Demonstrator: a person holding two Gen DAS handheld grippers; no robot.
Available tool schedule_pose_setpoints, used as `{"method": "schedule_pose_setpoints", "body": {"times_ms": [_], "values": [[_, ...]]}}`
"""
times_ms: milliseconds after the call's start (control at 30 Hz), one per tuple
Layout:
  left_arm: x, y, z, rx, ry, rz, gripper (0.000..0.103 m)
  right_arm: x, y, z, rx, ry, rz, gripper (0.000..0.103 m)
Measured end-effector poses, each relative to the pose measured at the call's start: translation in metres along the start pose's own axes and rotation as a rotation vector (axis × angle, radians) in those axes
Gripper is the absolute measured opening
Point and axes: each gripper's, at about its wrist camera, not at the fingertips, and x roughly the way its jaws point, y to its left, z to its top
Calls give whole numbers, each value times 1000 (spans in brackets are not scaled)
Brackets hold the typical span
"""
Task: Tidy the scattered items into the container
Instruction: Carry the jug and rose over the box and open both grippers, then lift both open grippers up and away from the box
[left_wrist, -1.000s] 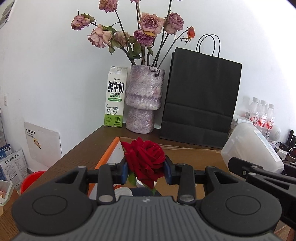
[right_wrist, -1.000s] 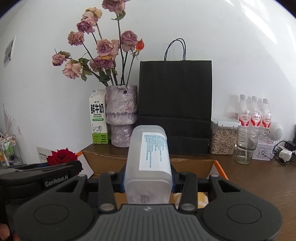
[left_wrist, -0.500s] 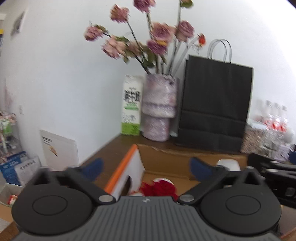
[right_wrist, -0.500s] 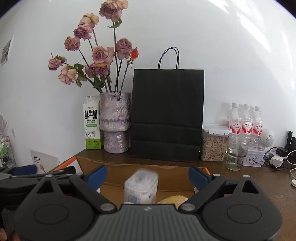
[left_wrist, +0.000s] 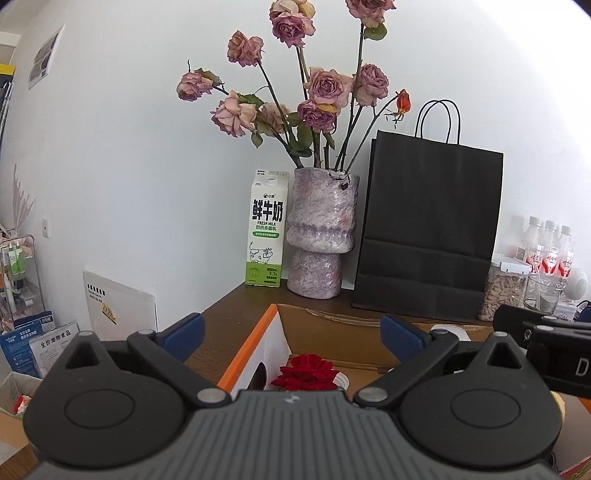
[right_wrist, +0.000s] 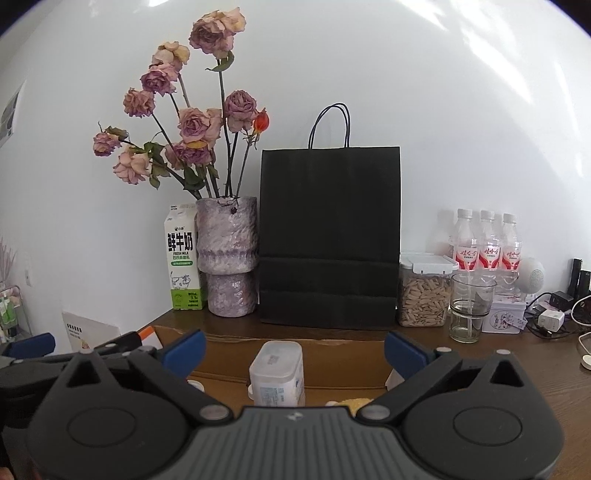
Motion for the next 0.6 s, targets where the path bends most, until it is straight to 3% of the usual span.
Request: {"method": "schedule_pose_setpoints", "body": {"times_ms": [600], "values": [[-6, 1, -9, 20, -4, 1, 103, -4, 4, -7, -47, -16, -22, 103]]}}
